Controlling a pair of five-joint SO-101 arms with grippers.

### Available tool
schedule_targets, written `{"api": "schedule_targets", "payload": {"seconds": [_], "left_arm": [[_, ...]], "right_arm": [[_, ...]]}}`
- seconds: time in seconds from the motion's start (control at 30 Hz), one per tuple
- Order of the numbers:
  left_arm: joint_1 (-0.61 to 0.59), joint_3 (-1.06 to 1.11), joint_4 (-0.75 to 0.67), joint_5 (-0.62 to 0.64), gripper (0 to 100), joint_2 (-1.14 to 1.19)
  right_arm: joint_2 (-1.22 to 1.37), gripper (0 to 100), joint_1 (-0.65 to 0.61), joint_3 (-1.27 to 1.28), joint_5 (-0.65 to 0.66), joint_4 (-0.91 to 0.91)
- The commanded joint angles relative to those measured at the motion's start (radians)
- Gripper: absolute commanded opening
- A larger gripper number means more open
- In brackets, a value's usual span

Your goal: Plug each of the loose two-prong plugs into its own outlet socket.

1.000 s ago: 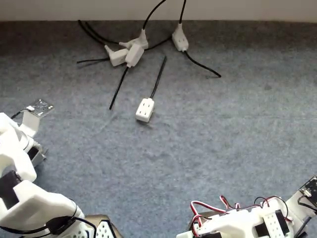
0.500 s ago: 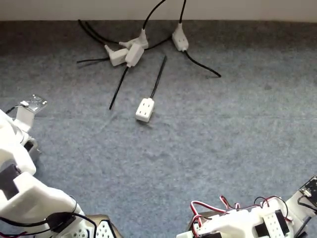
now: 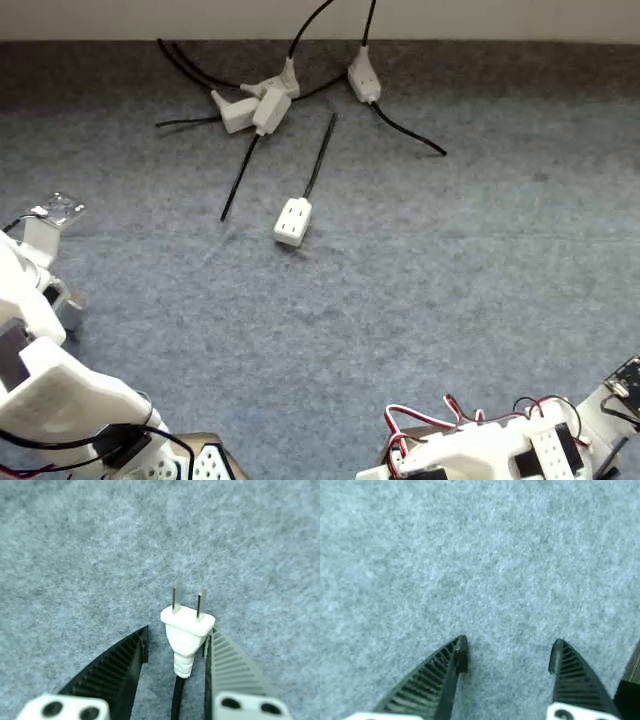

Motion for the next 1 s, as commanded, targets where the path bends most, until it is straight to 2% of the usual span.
{"api": "schedule_targets", "payload": {"seconds": [0.0,0.27,0.5,0.97], "left_arm": [[-0.001,-0.001,-0.002,-0.002,21,-0.012],[0.028,-0.045,0.006,0.005,21,-0.012],[0.101,-0.041,0.006,0.006,10,-0.012],[0.127,-0.044,-0.034,0.006,10,-0.001]], "right_arm": [[0.001,27.3,0.016,0.07,0.021,0.005],[0.001,27.3,0.016,0.07,0.021,0.005],[0.001,27.3,0.016,0.07,0.021,0.005],[0.001,27.3,0.016,0.07,0.021,0.005]]}}
